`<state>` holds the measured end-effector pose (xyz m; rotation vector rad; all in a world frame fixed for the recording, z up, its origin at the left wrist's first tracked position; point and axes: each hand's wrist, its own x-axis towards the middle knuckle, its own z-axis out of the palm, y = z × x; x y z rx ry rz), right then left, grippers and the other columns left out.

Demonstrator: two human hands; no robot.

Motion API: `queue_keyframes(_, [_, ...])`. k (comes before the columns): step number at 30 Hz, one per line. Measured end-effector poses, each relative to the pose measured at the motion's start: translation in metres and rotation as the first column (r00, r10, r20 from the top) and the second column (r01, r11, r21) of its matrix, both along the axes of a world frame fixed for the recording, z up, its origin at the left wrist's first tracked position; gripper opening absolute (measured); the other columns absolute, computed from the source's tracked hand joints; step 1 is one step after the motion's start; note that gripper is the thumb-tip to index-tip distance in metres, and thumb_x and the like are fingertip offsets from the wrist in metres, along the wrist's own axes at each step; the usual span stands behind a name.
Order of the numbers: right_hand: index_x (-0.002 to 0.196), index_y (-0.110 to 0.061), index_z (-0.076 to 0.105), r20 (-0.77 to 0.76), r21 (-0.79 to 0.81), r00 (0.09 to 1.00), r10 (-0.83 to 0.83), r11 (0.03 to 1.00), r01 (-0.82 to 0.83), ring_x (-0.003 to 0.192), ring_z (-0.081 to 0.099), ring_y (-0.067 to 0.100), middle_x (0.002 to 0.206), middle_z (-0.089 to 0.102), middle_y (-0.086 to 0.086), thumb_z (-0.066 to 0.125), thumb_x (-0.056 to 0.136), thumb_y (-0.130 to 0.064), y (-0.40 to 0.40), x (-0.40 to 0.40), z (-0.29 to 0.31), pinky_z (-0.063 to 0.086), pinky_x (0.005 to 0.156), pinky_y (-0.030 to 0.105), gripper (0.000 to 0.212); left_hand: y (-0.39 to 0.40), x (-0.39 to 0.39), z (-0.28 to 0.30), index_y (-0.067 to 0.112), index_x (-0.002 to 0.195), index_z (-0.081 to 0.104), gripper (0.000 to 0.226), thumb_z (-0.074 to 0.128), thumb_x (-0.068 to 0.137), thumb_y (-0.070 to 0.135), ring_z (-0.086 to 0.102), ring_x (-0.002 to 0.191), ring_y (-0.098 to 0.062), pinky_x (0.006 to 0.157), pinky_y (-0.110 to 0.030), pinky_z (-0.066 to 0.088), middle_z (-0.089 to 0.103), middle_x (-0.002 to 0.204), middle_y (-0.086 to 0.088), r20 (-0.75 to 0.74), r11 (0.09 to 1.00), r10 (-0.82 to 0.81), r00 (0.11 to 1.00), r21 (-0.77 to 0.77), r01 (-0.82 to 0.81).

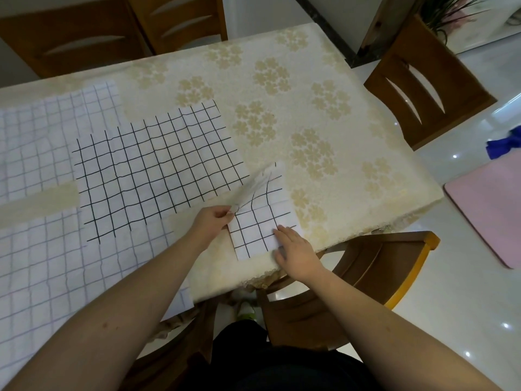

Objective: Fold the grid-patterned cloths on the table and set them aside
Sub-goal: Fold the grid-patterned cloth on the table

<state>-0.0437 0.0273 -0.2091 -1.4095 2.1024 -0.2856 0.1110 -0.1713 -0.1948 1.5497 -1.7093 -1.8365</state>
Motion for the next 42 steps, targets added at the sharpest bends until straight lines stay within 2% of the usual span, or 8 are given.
queue_keyframes(4, [0.140, -0.009, 0.049, 0.110, -0.113, 0.950, -0.291, 0.946, 0.303, 0.137, 0.041, 0.026, 0.145, 0.050, 0.010, 0.051, 0.094, -0.013, 0.003, 0.004, 0.008, 0.030, 0.113, 0.033, 0.046, -0.001, 0.009, 0.001, 0.025, 0.090, 0.076, 0.035, 0.058, 0.091, -0.004, 0.063, 0.103, -0.010, 0.097, -0.029, 0.051, 0.071, 0.110, -0.001, 0.018, 0.987, -0.156, 0.988, -0.041, 0.157])
queue_keyframes(7, [0.136, -0.009, 0.054, 0.211, -0.105, 0.790, -0.575, 0.791, 0.603, 0.118, 0.054, 0.021, 0.135, 0.056, 0.006, 0.046, 0.094, -0.007, 0.006, 0.004, 0.016, 0.041, 0.100, 0.029, 0.042, -0.003, 0.013, 0.002, 0.017, 0.087, 0.078, 0.033, 0.057, 0.090, -0.008, 0.059, 0.110, -0.010, 0.091, -0.019, 0.048, 0.067, 0.117, 0.002, 0.086, 0.964, -0.247, 0.965, -0.083, 0.254])
queue_keyframes(13, [0.134, -0.023, 0.051, 0.261, -0.012, 0.563, -0.784, 0.581, 0.814, 0.091, 0.067, 0.030, 0.125, 0.061, 0.003, 0.044, 0.092, -0.010, 0.012, -0.008, 0.009, 0.059, 0.074, 0.049, 0.044, -0.008, 0.015, 0.008, 0.010, 0.087, 0.077, 0.023, 0.058, 0.091, -0.002, 0.057, 0.078, -0.006, 0.067, -0.018, 0.054, 0.067, 0.107, -0.005, 0.246, 0.880, -0.407, 0.880, -0.150, 0.450])
queue_keyframes(18, [0.132, -0.032, 0.048, 0.259, -0.013, 0.607, -0.751, 0.626, 0.780, 0.099, 0.065, 0.033, 0.125, 0.059, -0.003, 0.039, 0.085, -0.024, 0.010, -0.010, 0.004, 0.056, 0.083, 0.054, 0.049, -0.014, 0.023, 0.004, 0.036, 0.068, 0.074, 0.043, 0.061, 0.085, 0.000, 0.060, 0.080, -0.023, 0.082, -0.046, 0.056, 0.069, 0.095, -0.003, 0.357, 0.790, -0.482, 0.800, -0.218, 0.573])
queue_keyframes(24, [0.147, -0.017, 0.038, 0.305, -0.033, 0.687, -0.660, 0.713, 0.700, 0.132, 0.048, 0.025, 0.150, 0.044, 0.003, 0.048, 0.098, -0.028, -0.004, -0.011, 0.015, 0.042, 0.109, 0.047, 0.052, -0.007, 0.027, 0.016, 0.027, 0.102, 0.075, 0.021, 0.072, 0.085, 0.015, 0.061, 0.103, -0.010, 0.083, -0.012, 0.045, 0.057, 0.129, 0.006, 0.375, 0.622, -0.612, 0.696, -0.315, 0.717])
queue_keyframes(30, [0.154, -0.013, 0.024, 0.223, -0.090, 0.867, -0.445, 0.877, 0.473, 0.145, 0.029, 0.027, 0.158, 0.032, 0.007, 0.055, 0.094, -0.048, -0.030, -0.034, 0.022, 0.028, 0.117, 0.048, 0.075, -0.006, 0.030, 0.018, 0.025, 0.108, 0.074, 0.026, 0.074, 0.084, 0.035, 0.057, 0.115, -0.011, 0.094, -0.020, 0.038, 0.062, 0.130, 0.003, 0.423, 0.535, -0.625, 0.656, -0.379, 0.755])
queue_keyframes(35, [0.151, -0.022, 0.034, -0.036, -0.116, 0.985, -0.171, 0.979, 0.166, 0.145, 0.026, 0.028, 0.156, 0.034, 0.006, 0.058, 0.088, -0.058, -0.052, -0.052, 0.026, 0.023, 0.116, 0.047, 0.076, 0.001, 0.027, 0.021, 0.024, 0.099, 0.076, 0.017, 0.071, 0.087, 0.013, 0.063, 0.090, -0.003, 0.084, -0.023, 0.052, 0.073, 0.102, 0.007, 0.312, 0.586, -0.555, 0.771, -0.511, 0.629])
queue_keyframes(42, [0.115, -0.030, 0.066, -0.197, 0.028, 0.977, 0.077, 0.997, -0.073, 0.139, 0.032, 0.023, 0.141, 0.051, -0.004, 0.067, 0.083, -0.053, -0.067, -0.059, 0.027, 0.013, 0.115, 0.045, 0.039, 0.008, 0.023, 0.023, 0.029, 0.115, 0.062, 0.034, 0.072, 0.086, 0.016, 0.066, 0.089, -0.004, 0.082, -0.017, 0.048, 0.068, 0.100, 0.011, 0.246, 0.724, -0.433, 0.867, -0.477, 0.497])
